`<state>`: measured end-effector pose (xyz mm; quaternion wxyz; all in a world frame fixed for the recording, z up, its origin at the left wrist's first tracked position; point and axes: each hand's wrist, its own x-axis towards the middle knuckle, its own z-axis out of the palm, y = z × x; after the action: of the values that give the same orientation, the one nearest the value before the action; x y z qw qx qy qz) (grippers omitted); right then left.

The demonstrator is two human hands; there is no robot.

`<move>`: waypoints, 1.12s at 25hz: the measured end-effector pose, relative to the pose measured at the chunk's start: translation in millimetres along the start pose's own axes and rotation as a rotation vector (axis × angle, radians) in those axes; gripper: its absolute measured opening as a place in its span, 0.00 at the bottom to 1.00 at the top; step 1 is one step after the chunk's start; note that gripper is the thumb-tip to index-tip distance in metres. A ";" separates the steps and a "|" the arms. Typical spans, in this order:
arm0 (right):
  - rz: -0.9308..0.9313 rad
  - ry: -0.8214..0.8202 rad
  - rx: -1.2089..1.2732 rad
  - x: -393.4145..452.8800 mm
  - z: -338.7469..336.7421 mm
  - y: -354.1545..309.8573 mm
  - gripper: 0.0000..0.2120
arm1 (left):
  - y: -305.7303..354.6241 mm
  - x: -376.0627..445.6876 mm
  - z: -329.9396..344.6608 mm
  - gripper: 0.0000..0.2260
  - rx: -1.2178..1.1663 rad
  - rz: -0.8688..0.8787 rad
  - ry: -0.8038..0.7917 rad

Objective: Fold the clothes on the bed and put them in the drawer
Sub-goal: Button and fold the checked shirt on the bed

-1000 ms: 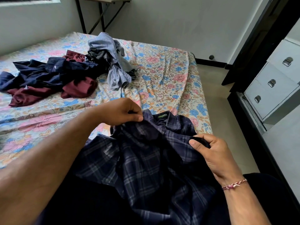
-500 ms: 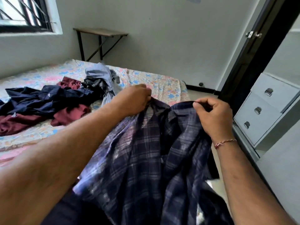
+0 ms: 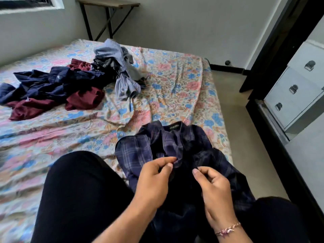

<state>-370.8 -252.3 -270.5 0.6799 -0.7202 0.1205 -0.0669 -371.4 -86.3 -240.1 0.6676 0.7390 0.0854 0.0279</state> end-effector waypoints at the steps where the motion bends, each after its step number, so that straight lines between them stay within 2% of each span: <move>1: 0.036 0.011 0.104 -6.2 3.0 -0.6 0.05 | -3.2 -6.4 5.6 0.10 -0.038 -0.014 -0.009; 4: 0.001 0.103 0.210 -15.6 8.2 -7.4 0.06 | 0.3 -11.3 18.4 0.05 -0.062 0.003 0.017; 7: -0.097 0.178 0.184 -22.0 10.6 -15.7 0.05 | 8.0 -15.0 24.0 0.01 -0.083 0.009 0.019; 12: -0.265 0.215 0.102 -33.9 15.0 -22.6 0.05 | 5.9 -17.5 24.2 0.04 -0.196 0.067 -0.069; 17: -0.229 0.169 0.180 -34.0 14.1 -23.2 0.09 | 7.0 -19.6 28.4 0.02 -0.271 0.059 -0.117; 20: -0.232 0.226 0.257 -35.6 15.4 -27.0 0.12 | 7.8 -19.9 26.2 0.07 -0.405 0.053 -0.069; 22: -0.238 0.246 0.310 -35.4 16.4 -29.2 0.14 | 8.1 -19.4 24.1 0.06 -0.460 0.057 -0.064; 28: -0.177 0.197 0.381 -38.2 21.0 -25.5 0.09 | 6.2 -22.4 29.4 0.03 -0.400 0.096 -0.150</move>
<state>-399.9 -220.8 -244.0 0.7800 -0.5765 0.1078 -0.2180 -388.3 -119.4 -235.5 0.8032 0.5952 -0.0071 0.0208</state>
